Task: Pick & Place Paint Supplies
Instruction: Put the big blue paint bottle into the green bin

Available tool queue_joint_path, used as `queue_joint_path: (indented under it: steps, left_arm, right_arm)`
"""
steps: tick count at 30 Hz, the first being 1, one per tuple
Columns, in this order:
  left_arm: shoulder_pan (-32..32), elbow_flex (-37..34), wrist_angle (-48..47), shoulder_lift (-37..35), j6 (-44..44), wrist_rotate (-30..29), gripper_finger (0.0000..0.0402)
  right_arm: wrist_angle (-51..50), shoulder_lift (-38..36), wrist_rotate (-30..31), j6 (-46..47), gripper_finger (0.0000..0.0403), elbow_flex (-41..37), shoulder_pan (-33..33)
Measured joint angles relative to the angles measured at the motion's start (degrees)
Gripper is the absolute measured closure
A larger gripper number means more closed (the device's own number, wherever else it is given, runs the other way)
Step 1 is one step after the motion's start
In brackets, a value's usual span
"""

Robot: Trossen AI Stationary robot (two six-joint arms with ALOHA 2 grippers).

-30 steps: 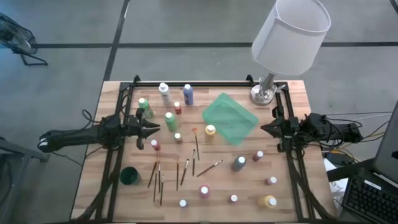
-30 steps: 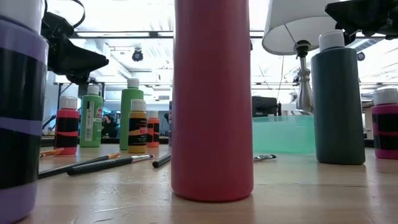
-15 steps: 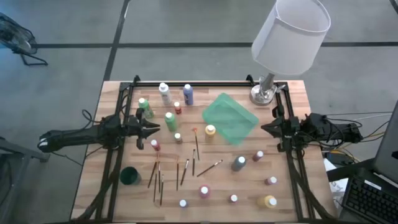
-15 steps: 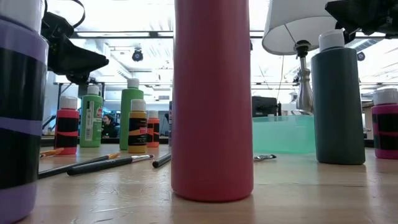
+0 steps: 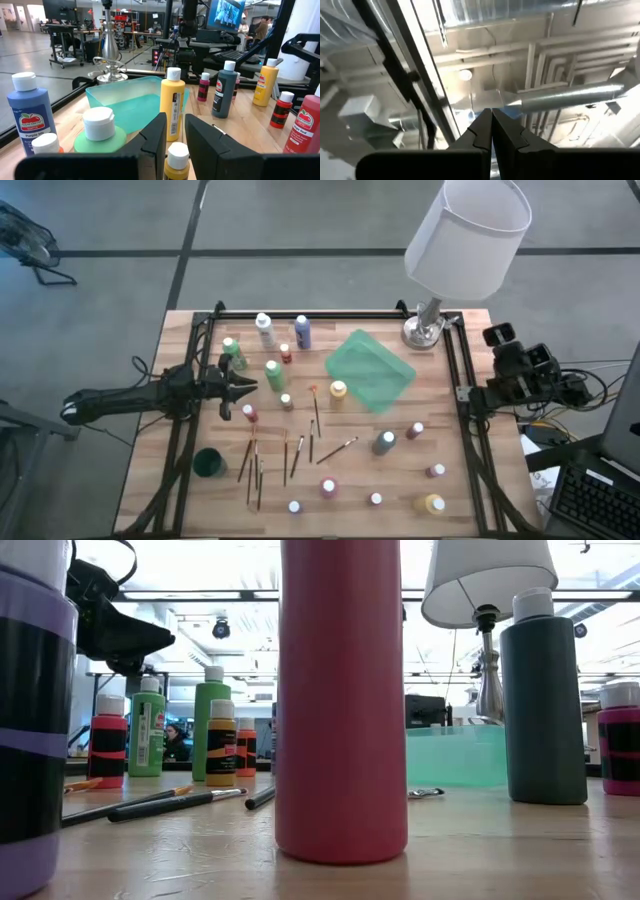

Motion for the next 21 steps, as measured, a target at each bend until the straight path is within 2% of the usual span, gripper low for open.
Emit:
queue_joint_path:
  steps: [6,12,15,18,21]
  left_arm:
    - [0.02,0.01,0.01,0.00,0.00,-0.01,0.0326]
    - [0.00,0.00,0.01,0.00,0.00,0.00,0.0326]
    - [0.01,0.00,0.01,0.00,0.00,-0.01,0.0326]
    - [0.01,0.01,0.00,0.00,0.01,-0.01,0.0326]
    - [0.01,0.01,0.00,0.00,0.02,-0.01,0.0326]
  right_arm:
    - [-7.36,12.52,-0.03,-2.78,0.0394,11.37,-0.04]
    - [-8.52,25.79,-0.01,-11.54,0.0394,24.07,-0.04]
    - [-10.02,30.89,-0.02,-12.03,0.0394,29.44,-0.04]
    - [-16.92,34.97,0.01,-11.66,0.0394,34.40,-0.04]
    - [-28.85,37.89,0.12,-12.28,0.0394,39.61,-0.02]
